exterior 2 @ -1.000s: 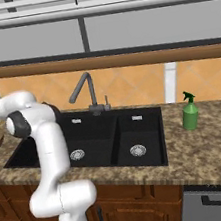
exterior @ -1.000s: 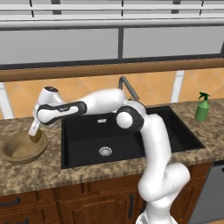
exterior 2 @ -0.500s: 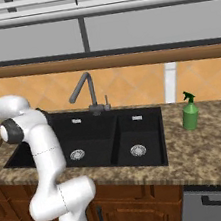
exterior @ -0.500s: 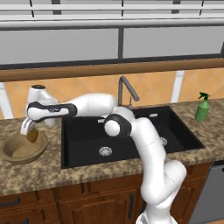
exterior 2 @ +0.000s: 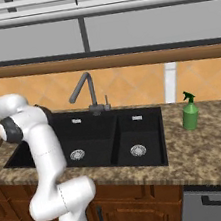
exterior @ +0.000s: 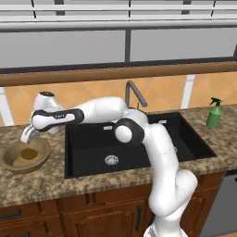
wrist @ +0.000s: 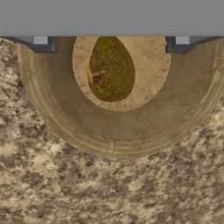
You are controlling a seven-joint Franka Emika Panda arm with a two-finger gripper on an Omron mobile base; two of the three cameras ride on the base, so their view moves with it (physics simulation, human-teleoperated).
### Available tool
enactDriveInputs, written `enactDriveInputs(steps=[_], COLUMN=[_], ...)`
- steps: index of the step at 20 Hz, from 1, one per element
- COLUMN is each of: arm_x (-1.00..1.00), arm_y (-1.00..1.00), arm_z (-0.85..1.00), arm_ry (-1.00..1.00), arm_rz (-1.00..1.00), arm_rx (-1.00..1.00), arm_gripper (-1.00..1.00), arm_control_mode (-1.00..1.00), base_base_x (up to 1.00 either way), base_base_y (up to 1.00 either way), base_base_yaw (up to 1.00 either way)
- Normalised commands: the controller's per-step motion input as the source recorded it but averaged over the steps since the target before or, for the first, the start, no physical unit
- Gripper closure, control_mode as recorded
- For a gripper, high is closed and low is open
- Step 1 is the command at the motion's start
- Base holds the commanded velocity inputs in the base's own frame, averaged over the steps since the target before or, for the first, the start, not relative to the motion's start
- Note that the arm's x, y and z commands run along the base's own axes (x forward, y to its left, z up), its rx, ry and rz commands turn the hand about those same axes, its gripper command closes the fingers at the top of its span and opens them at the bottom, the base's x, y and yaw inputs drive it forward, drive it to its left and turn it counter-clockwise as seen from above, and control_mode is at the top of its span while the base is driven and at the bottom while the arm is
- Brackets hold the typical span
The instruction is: Pick the avocado from the sink and place it in the bowl. Then pick the bowl and place it in the microwave. Then close the microwave door and press the start button.
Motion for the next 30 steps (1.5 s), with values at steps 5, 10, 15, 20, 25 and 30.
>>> enactDriveInputs(steps=[5, 10, 15, 20, 25, 30], arm_x=[-0.91, -0.56, 0.27, 0.47, 0.35, 0.02], arm_y=[-0.93, -0.64, -0.05, 0.2, 0.37, 0.68], arm_z=[0.0, -0.23, -0.14, 0.02, -0.19, -0.02], arm_ry=[0.0, 0.12, 0.17, 0.33, 0.28, 0.17], arm_rz=[-0.36, -0.37, -0.22, -0.09, -0.13, -0.13], arm_rx=[0.12, 0.1, 0.15, 0.07, 0.0, -0.01], arm_gripper=[-1.0, -1.0, -1.0, -1.0, -1.0, -1.0], arm_control_mode=[-1.0, -1.0, -1.0, -1.0, -1.0, -1.0], base_base_x=[0.0, 0.0, 0.0, 0.0, 0.0, 0.0], base_base_y=[0.0, 0.0, 0.0, 0.0, 0.0, 0.0], base_base_yaw=[0.0, 0.0, 0.0, 0.0, 0.0, 0.0])
